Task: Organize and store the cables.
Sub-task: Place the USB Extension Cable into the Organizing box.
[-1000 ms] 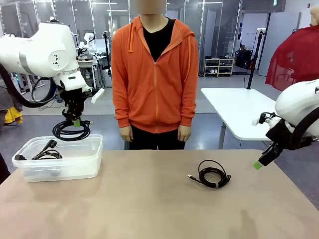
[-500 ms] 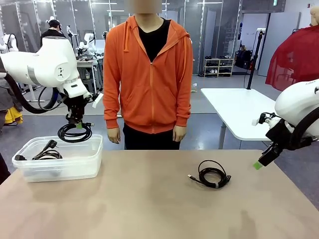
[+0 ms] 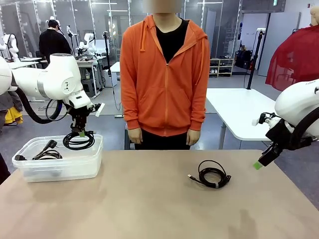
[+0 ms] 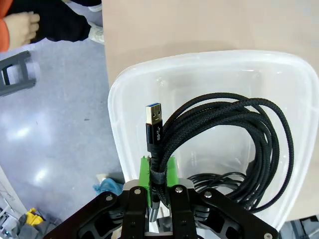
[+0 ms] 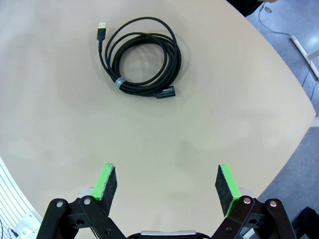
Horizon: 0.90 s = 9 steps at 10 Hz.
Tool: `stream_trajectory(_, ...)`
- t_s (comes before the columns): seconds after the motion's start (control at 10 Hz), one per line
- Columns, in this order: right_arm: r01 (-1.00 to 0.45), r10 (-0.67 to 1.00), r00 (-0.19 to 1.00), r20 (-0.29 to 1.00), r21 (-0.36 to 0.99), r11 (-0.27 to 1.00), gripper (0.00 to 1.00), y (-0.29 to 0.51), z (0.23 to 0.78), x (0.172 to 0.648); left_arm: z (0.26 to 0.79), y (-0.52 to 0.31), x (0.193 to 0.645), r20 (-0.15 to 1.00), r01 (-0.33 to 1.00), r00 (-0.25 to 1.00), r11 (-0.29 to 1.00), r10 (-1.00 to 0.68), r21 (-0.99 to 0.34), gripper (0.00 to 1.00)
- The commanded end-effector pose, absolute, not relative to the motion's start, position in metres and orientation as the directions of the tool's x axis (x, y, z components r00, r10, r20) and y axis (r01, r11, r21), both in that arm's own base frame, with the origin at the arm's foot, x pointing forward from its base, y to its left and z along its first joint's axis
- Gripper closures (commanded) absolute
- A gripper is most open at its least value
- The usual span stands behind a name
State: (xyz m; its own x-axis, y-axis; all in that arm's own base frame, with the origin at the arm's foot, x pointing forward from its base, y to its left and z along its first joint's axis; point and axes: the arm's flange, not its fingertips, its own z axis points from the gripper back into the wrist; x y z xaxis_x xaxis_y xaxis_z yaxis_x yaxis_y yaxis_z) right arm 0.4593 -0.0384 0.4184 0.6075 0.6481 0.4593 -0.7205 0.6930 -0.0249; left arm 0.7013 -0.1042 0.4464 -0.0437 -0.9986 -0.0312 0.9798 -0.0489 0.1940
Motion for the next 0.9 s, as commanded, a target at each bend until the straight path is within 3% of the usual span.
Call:
stream_trajectory(0.0,-0.713,0.645,0.621,0.446,-0.022,0.701,0.00,-0.037,0.419,0.462,0.447,-0.103,0.706,-0.029,0.979,-0.030,-0.036,-0.999,0.199,0.85)
stream_trajectory(0.8,-0.713,0.645,0.621,0.446,-0.022,0.701,0.00,-0.037,0.419,0.462,0.420,-0.100,0.700,-0.026,0.991,-0.035,-0.038,-0.999,0.125,0.85)
